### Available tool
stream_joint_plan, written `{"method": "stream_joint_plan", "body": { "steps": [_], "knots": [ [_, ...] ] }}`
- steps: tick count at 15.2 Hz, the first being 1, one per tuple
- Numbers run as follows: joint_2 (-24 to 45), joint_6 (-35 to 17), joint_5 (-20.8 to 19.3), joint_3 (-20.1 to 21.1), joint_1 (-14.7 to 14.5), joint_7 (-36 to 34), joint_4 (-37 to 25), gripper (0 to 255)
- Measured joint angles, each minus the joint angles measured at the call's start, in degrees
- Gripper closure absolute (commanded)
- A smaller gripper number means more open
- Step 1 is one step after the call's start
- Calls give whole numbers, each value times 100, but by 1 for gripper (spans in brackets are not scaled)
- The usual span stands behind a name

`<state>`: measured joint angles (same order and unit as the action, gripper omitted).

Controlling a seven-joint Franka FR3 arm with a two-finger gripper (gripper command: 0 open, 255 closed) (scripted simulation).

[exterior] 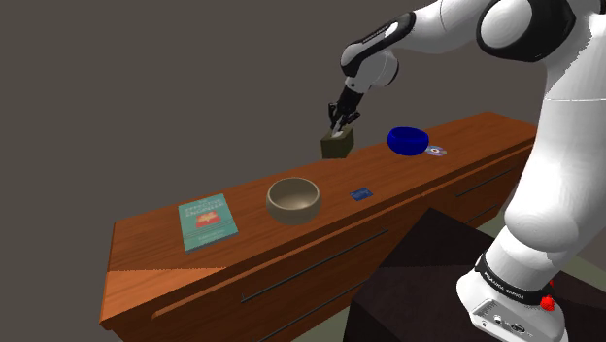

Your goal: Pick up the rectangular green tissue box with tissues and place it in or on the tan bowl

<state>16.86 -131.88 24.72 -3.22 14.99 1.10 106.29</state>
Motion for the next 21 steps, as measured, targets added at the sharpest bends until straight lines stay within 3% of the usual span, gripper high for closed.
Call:
{"method": "stream_joint_plan", "body": {
  "steps": [13, 21],
  "knots": [
    [-350, 774, -257, -73, -23, -367, -484, 255],
    [-1203, 395, -473, 227, -543, -1183, 457, 255]
  ]
}}
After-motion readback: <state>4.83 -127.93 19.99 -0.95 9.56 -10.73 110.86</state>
